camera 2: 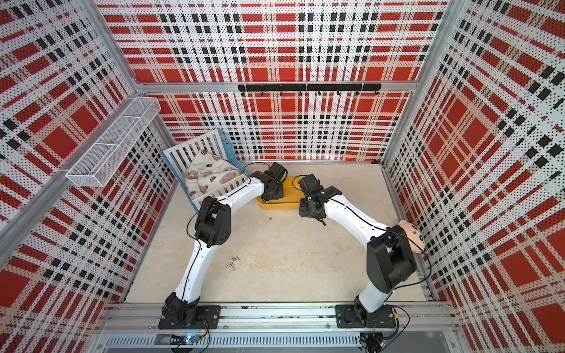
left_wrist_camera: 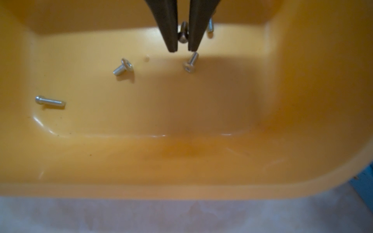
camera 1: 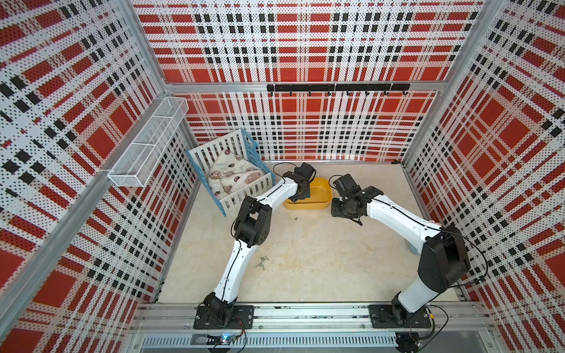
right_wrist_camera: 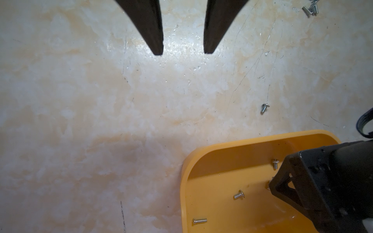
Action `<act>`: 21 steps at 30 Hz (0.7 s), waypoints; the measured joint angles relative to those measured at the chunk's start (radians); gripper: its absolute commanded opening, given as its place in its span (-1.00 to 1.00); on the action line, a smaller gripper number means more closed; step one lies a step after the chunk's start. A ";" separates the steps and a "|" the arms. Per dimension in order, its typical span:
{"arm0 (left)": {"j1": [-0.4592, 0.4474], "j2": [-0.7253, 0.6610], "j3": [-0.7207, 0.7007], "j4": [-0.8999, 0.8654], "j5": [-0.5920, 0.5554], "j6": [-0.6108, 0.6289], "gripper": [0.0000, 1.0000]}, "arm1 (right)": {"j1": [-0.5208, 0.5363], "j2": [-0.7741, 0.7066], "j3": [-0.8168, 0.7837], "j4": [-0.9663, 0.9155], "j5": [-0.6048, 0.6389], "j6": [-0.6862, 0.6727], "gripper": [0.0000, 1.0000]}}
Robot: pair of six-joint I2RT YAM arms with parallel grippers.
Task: Put the screws on the desktop into the storage box
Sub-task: Place the screw in the storage box.
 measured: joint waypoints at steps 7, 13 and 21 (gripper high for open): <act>-0.002 -0.002 0.000 -0.002 -0.014 0.010 -0.09 | 0.000 0.000 0.000 0.000 -0.007 0.001 -0.11; -0.008 -0.062 -0.003 -0.013 -0.034 0.013 -0.02 | 0.001 0.000 0.000 0.000 -0.028 0.001 -0.10; -0.007 -0.363 -0.117 0.031 -0.043 -0.001 0.02 | 0.052 0.013 0.029 -0.011 -0.035 0.004 -0.11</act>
